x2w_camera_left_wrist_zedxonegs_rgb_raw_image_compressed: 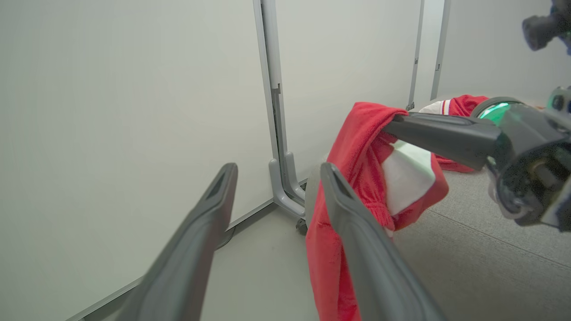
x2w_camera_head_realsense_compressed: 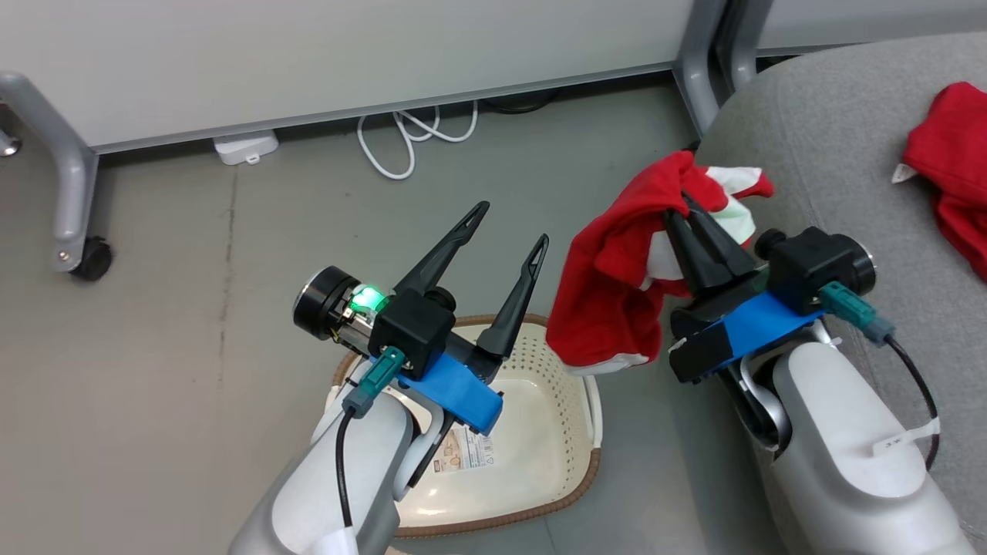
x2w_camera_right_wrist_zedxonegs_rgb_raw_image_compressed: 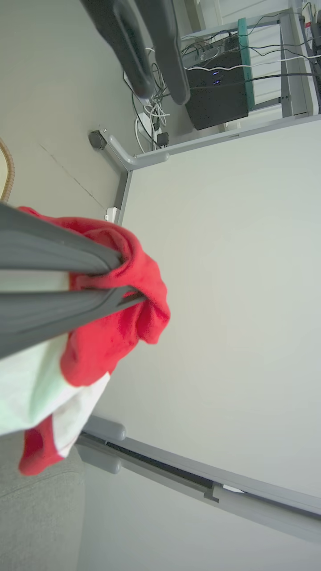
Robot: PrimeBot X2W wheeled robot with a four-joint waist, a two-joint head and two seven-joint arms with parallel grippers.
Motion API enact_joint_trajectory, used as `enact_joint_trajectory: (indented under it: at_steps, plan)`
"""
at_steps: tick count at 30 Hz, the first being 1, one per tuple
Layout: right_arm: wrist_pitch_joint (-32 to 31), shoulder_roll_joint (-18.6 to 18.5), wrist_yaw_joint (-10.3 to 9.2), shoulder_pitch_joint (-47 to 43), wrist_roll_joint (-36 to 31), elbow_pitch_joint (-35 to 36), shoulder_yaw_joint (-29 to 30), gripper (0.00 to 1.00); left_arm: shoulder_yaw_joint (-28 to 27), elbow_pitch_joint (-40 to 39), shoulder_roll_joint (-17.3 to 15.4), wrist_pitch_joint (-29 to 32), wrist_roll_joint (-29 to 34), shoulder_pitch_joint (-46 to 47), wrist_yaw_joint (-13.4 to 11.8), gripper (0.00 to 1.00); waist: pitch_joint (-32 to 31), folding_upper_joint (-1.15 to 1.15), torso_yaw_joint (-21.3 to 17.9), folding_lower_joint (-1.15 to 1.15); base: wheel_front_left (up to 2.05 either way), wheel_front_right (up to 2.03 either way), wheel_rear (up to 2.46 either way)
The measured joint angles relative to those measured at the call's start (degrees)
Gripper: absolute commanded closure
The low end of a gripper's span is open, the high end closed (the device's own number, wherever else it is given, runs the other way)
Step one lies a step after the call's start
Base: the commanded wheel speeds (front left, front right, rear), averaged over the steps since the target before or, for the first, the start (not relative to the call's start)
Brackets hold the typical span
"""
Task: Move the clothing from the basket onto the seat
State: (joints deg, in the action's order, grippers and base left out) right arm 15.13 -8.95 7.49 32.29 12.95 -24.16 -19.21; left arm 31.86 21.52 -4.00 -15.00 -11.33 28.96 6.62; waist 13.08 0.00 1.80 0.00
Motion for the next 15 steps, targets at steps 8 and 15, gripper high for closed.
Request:
enact_joint_trajectory:
  at_steps: [8, 15]
  plan:
    - [0.00, 0.20, 0.00, -1.85, -0.82, 4.74, 5.30, 1.00, 0.51, -0.42, -0.81, 0.00, 0.42, 0.72, 0.25, 0.00, 2.50, 0.00, -5.62, 0.00, 0.00, 0.00, 0.00]
    - [0.00, 0.60, 0.00, -4.92, -1.31, 8.62, 8.64, 1.00, 2.22, -0.34, -1.24, 0.00, 0.75, 0.92, 0.48, 0.00, 3.60, 0.00, -10.99, 0.00, 0.00, 0.00, 0.00]
